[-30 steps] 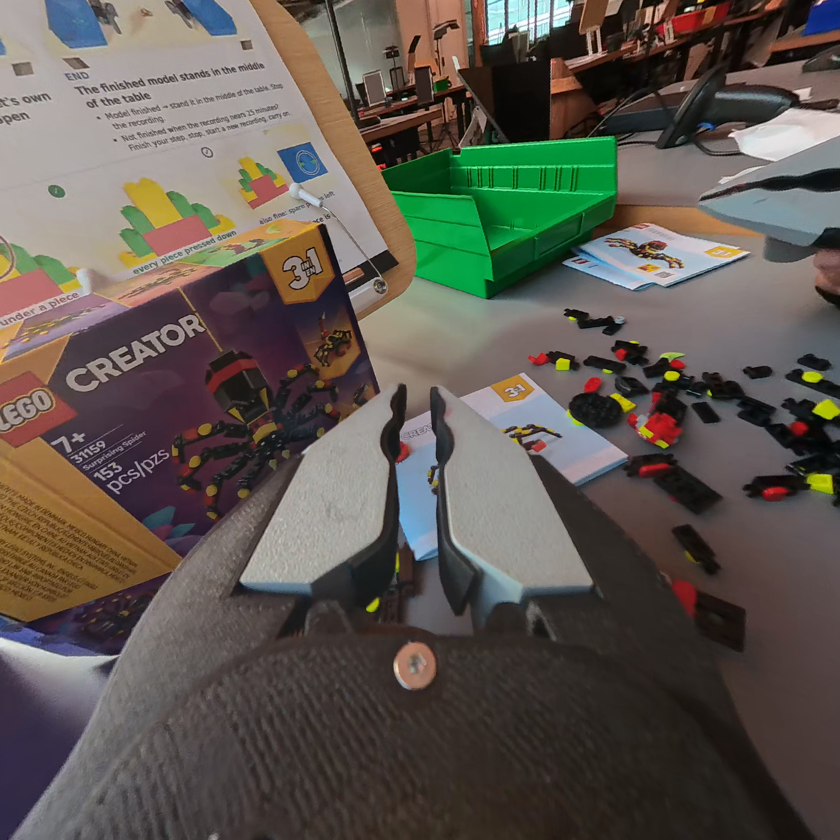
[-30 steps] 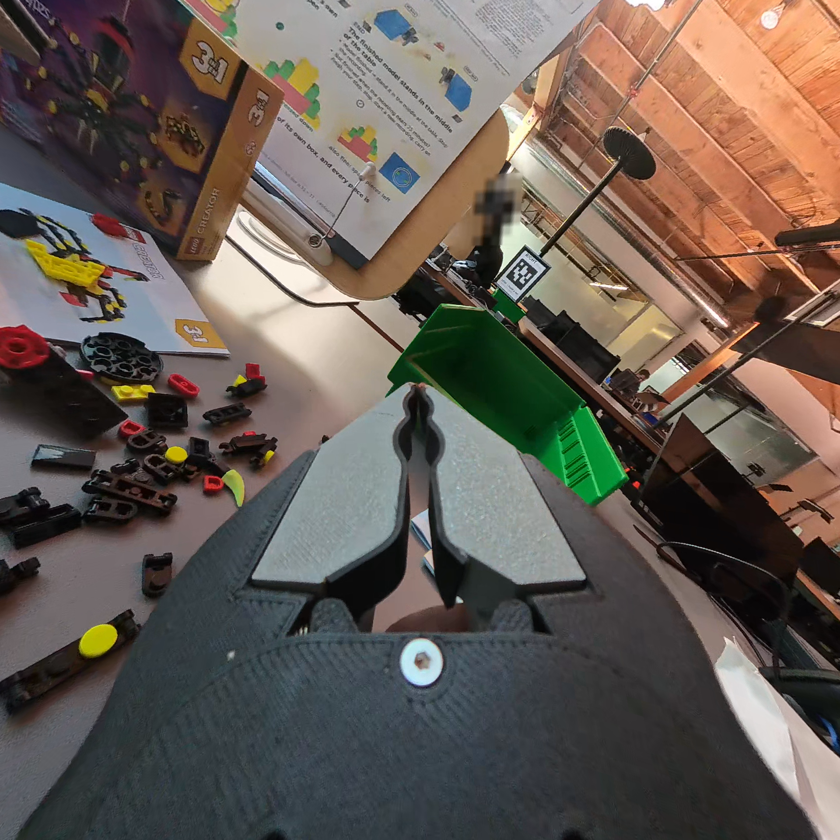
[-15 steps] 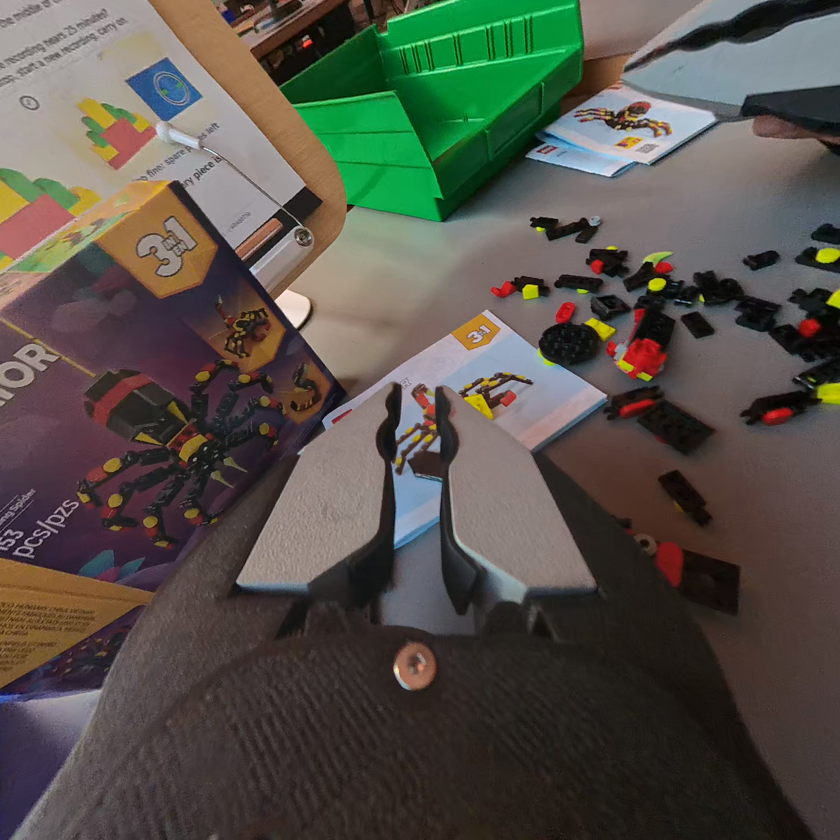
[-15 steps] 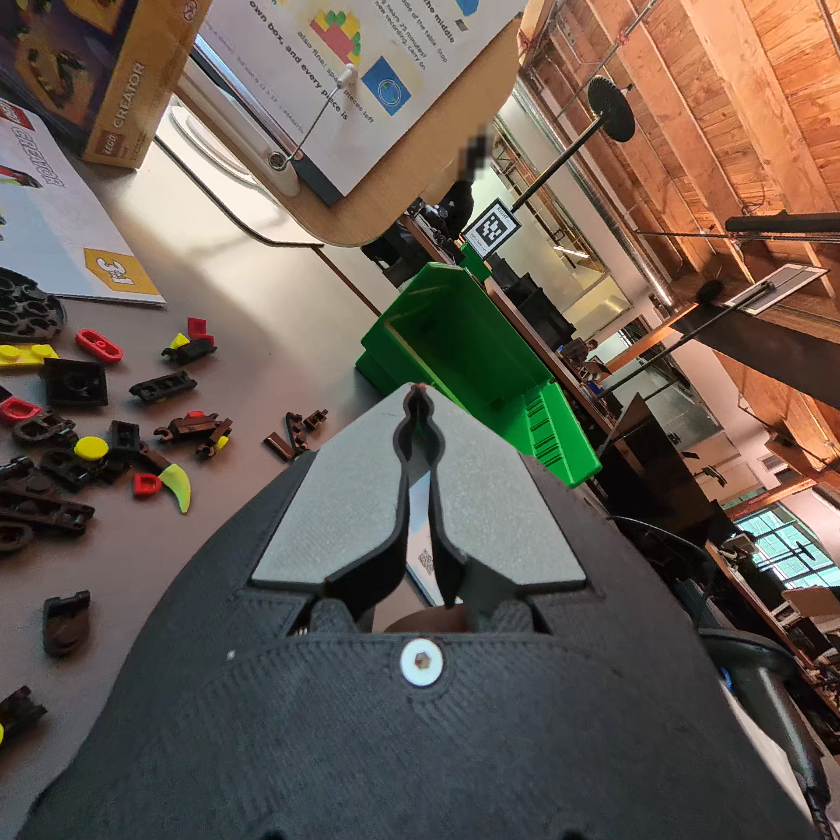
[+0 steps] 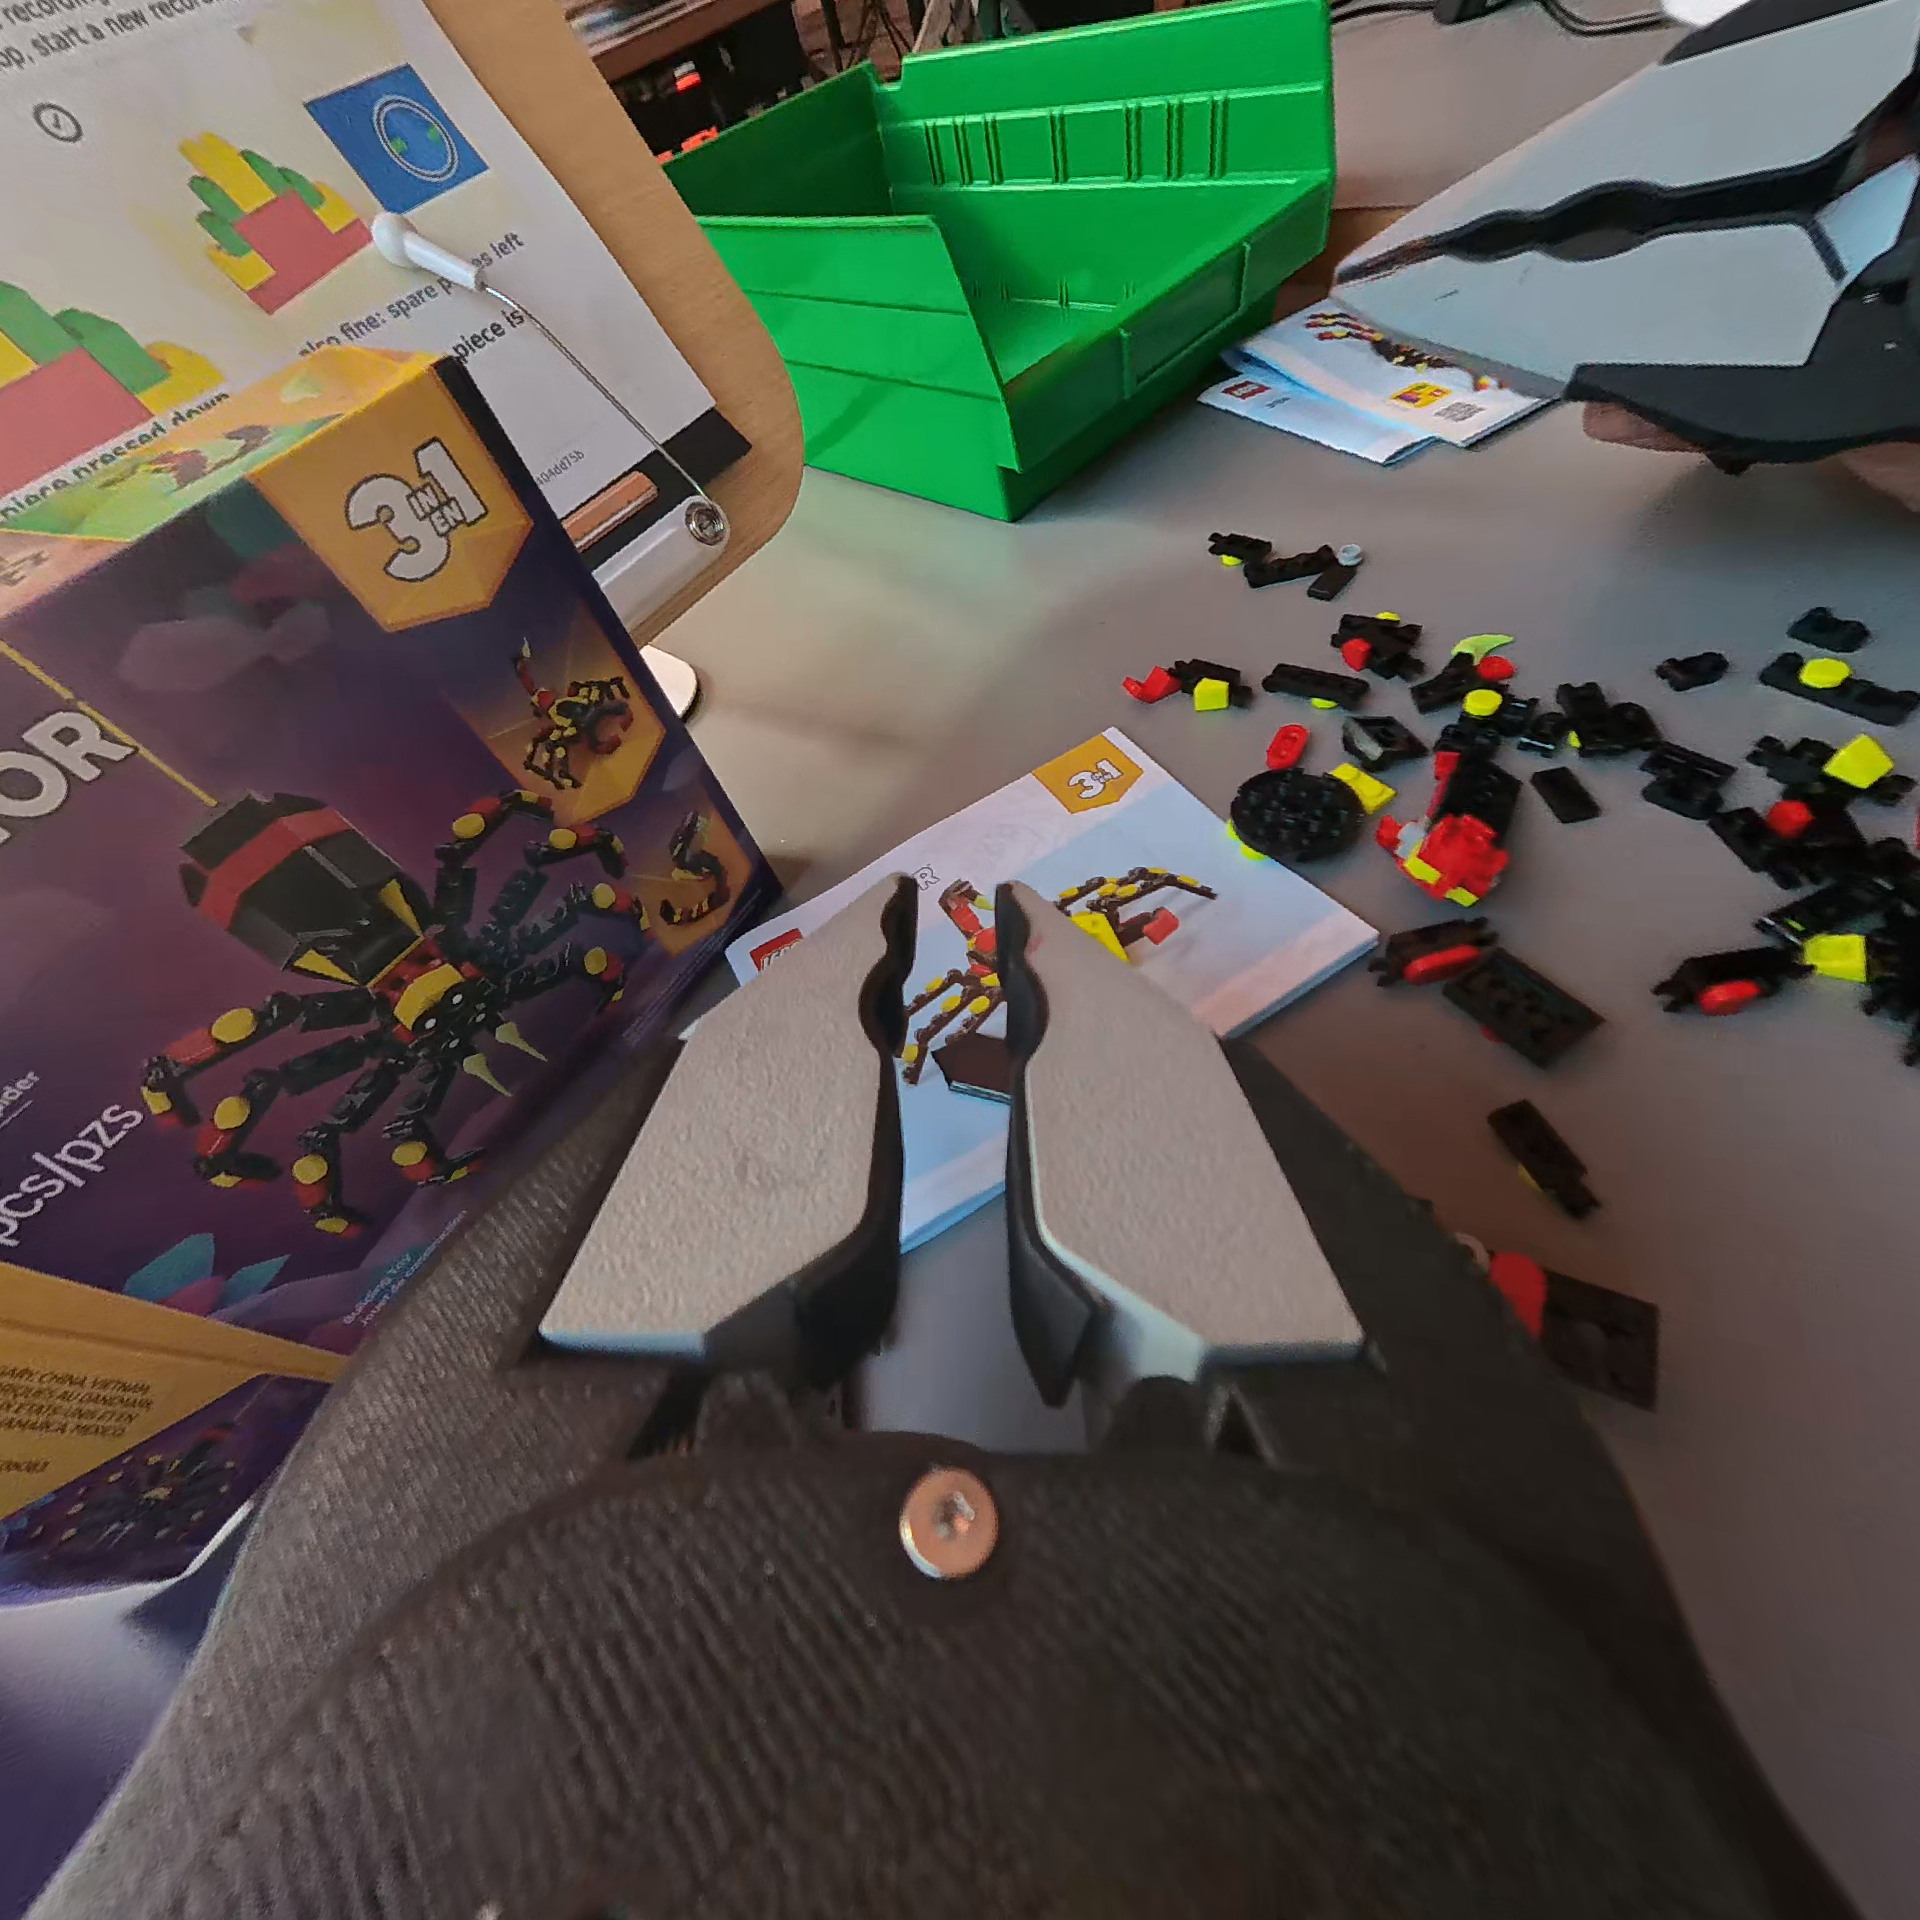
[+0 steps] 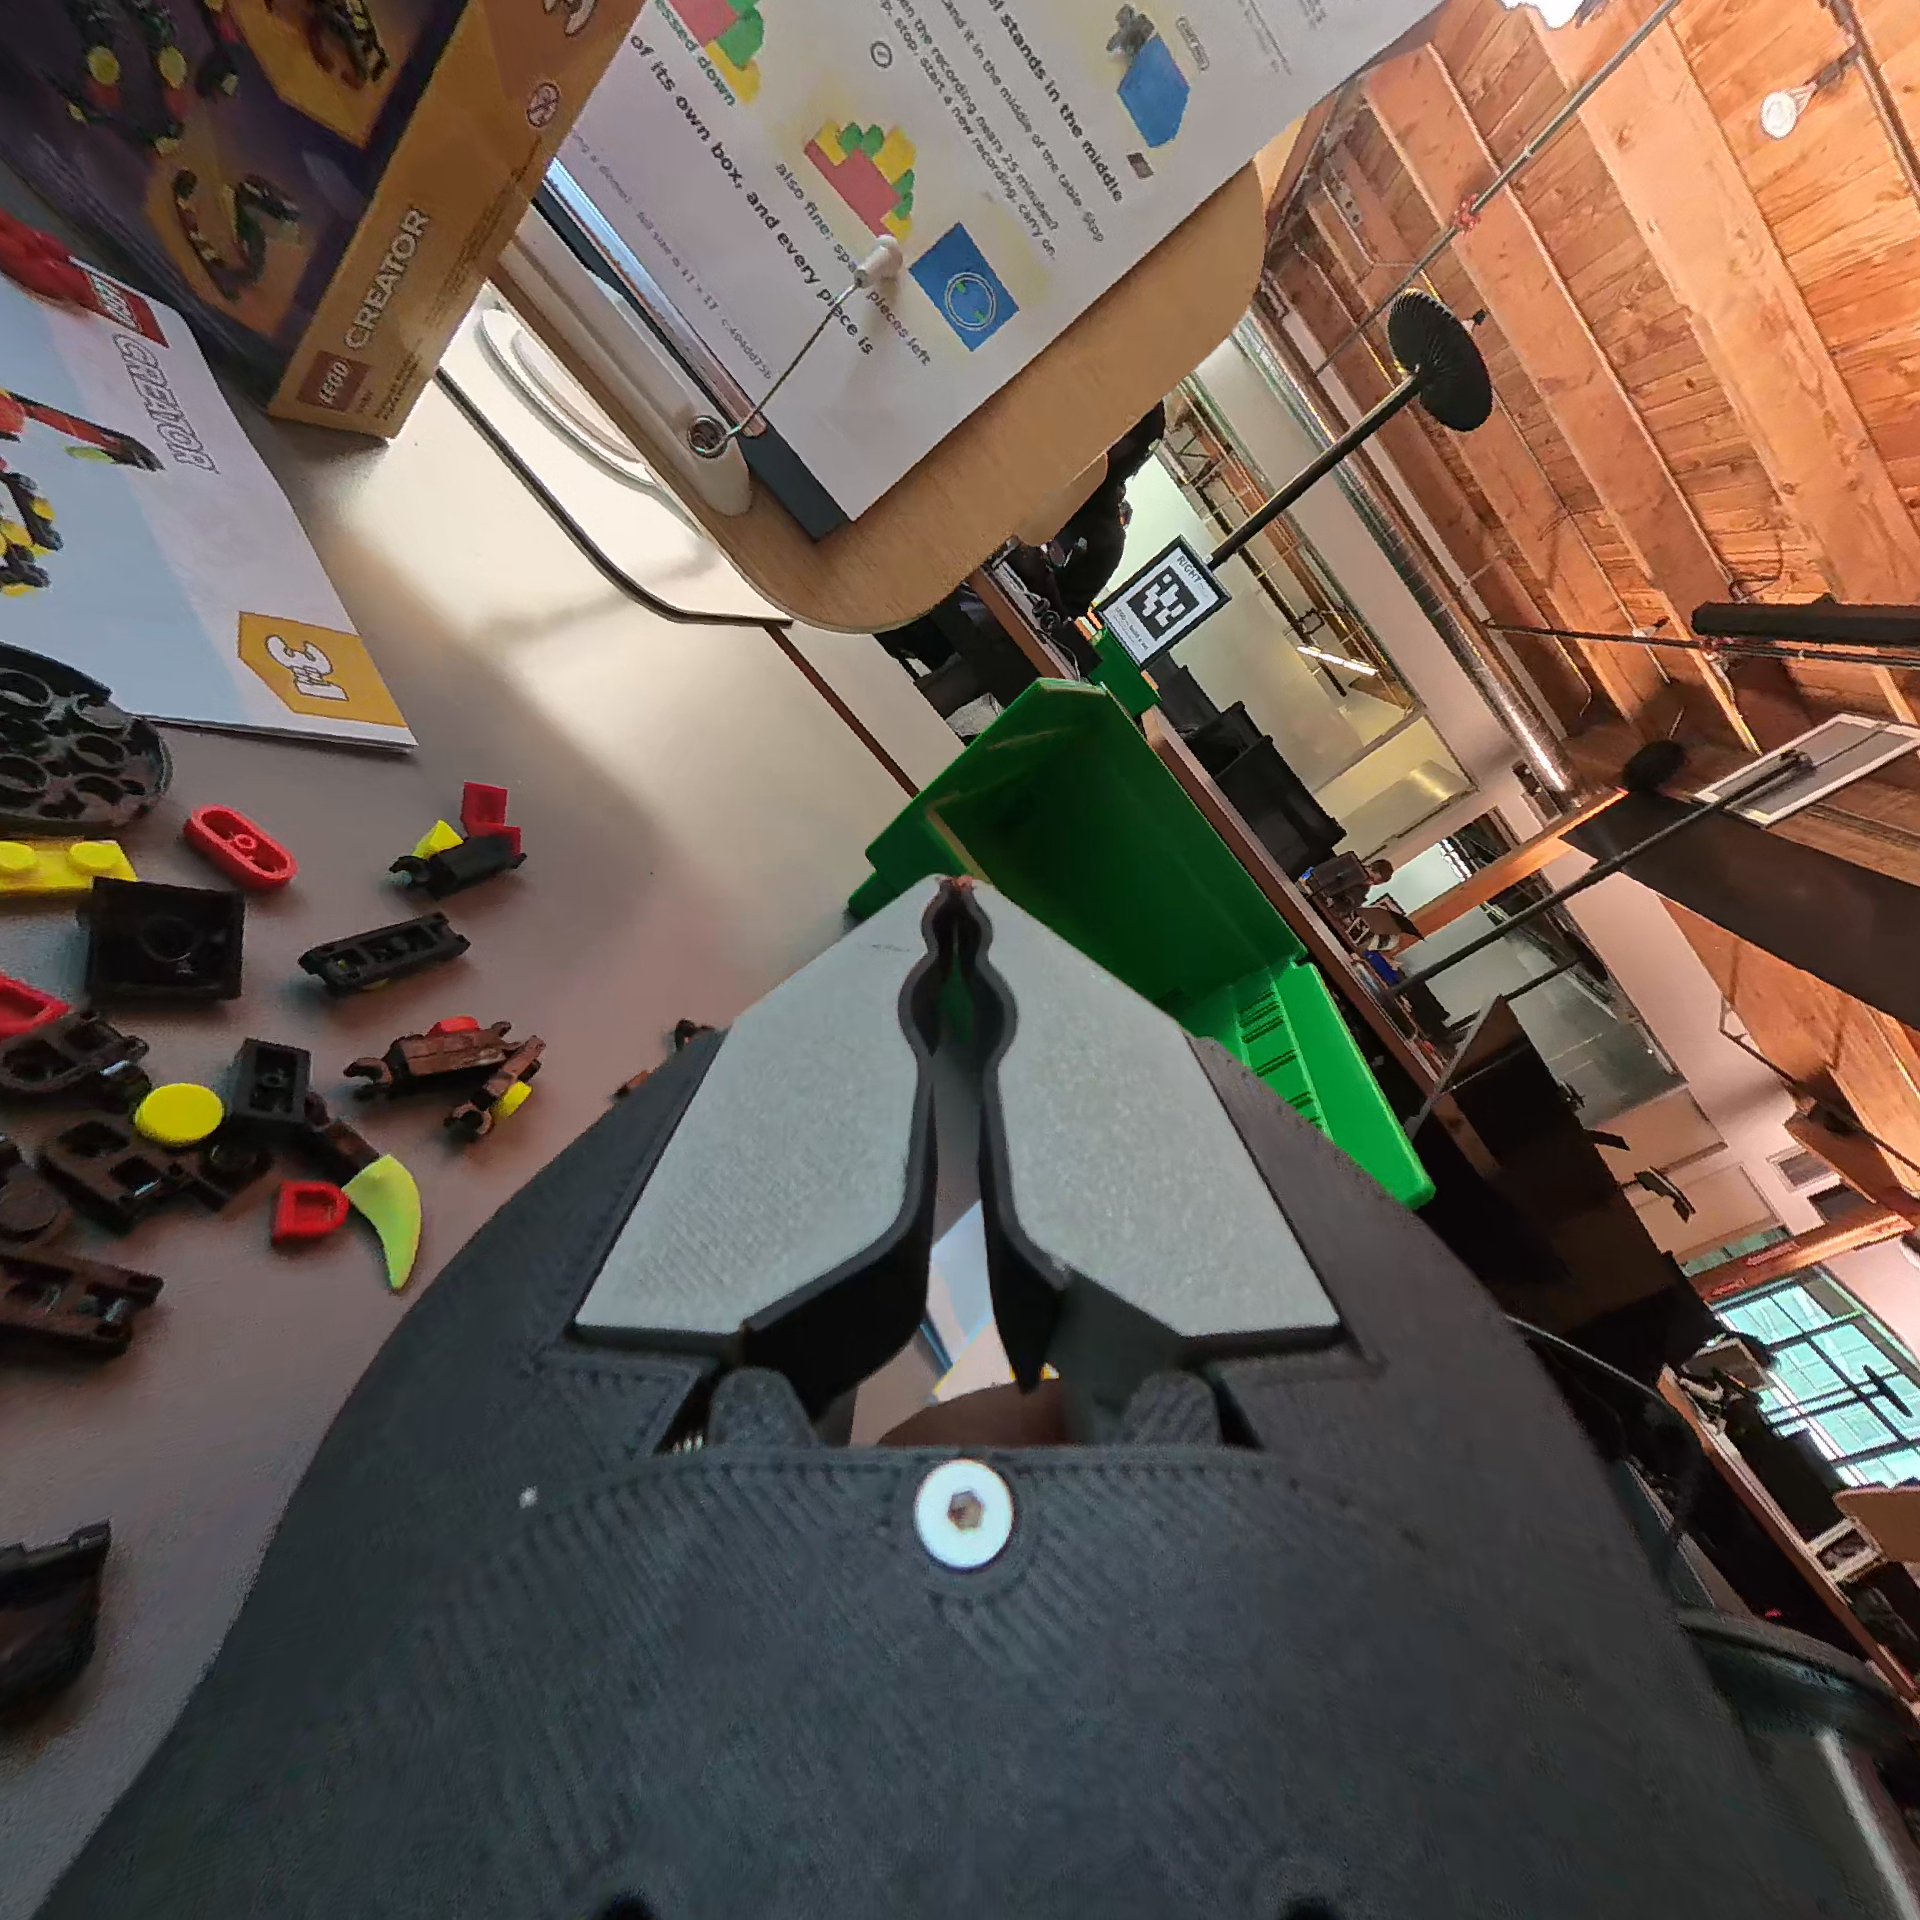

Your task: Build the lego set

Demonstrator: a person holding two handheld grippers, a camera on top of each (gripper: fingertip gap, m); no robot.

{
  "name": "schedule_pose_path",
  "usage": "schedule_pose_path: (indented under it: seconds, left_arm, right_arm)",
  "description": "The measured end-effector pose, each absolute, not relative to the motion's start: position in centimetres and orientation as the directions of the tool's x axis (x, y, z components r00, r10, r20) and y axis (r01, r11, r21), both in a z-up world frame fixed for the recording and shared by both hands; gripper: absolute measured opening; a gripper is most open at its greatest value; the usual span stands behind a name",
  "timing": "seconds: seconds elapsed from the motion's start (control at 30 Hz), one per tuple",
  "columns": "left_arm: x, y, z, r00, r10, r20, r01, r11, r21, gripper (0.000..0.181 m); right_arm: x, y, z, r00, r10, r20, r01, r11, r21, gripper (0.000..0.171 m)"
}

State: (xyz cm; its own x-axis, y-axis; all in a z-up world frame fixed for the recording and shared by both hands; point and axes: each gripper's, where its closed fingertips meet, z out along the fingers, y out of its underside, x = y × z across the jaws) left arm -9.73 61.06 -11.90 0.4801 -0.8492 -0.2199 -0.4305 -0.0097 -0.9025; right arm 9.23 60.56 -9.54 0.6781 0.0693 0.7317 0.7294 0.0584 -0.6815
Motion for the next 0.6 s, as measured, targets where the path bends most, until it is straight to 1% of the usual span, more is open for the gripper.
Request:
schedule_pose_path:
  seconds: [0.1, 0.27, 0.43, 0.6]
  left_arm:
    - [-9.6, 61.1, -12.0, 0.482, -0.846, -0.228, -0.441, -0.010, -0.897, 0.012]
    - [-9.1, 60.9, -12.0, 0.501, -0.859, -0.106, -0.386, -0.112, -0.916, 0.018]
    - [-9.2, 60.9, -11.9, 0.515, -0.851, -0.106, -0.374, -0.112, -0.921, 0.020]
    - [-8.9, 60.4, -12.3, 0.495, -0.857, -0.142, -0.412, -0.088, -0.907, 0.020]
  right_arm:
    - [8.8, 61.2, -9.5, 0.683, 0.084, 0.725, 0.722, 0.073, -0.688, 0.000]
    - [7.4, 61.3, -8.9, 0.696, 0.117, 0.709, 0.695, 0.139, -0.705, 0.000]
    - [5.8, 61.8, -7.9, 0.711, 0.152, 0.686, 0.651, 0.227, -0.725, 0.000]
    - [4.7, 62.8, -7.8, 0.718, 0.232, 0.656, 0.598, 0.274, -0.753, 0.000]
